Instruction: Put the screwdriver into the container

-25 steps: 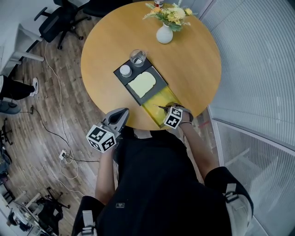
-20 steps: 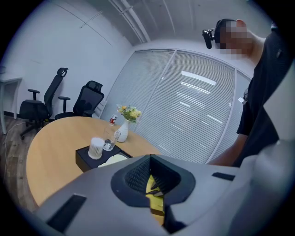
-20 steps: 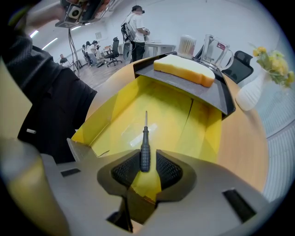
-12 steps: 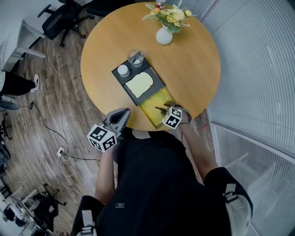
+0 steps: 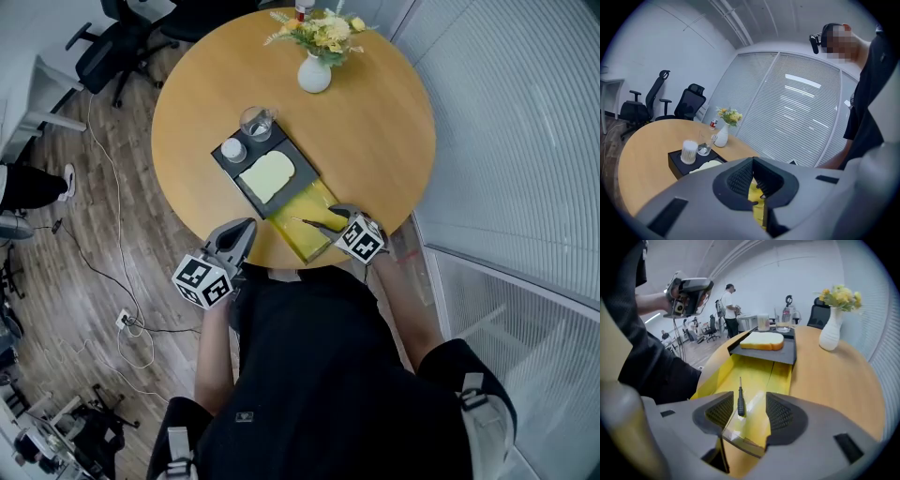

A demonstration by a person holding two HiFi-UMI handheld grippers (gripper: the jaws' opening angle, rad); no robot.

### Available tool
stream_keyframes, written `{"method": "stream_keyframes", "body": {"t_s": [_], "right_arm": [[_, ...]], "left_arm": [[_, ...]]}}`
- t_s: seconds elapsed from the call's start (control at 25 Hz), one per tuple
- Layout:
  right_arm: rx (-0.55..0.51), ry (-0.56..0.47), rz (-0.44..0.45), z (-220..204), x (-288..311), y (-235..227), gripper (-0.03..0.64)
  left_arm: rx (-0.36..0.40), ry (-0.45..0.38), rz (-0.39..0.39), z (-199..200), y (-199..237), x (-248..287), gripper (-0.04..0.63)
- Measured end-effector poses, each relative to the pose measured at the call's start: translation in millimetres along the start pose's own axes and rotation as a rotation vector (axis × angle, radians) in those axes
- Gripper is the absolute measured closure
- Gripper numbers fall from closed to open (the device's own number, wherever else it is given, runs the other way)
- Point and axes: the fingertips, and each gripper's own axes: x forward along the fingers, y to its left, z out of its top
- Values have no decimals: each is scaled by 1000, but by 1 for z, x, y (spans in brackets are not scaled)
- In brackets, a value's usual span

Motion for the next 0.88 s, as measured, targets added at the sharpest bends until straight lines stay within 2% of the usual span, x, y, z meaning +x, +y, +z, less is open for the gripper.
{"method": "stream_keyframes", "body": {"t_s": [0.12,0.2,0.28,0.4,0.52,0.68,0.88], "right_arm": [[90,-93,14,-2,-11,0,430],[122,-116,38,-5,-18,3,478],[130,-129,51,-8,-24,6,567],[144,-130,61,-11,-28,8,607],[144,-124,44,-12,-31,7,611],[175,-164,14,-4,-40,7,612],[172,-179,3,-1,-44,13,612]], "left_arm": [[6,-4,3,1,-3,2,591],[11,3,-1,-1,-6,4,591],[19,11,-11,-3,-9,7,591],[28,20,-35,-5,-12,10,591],[40,43,-69,-6,-16,17,591],[77,64,-116,0,-22,24,591],[93,70,-136,3,-23,30,591]]}}
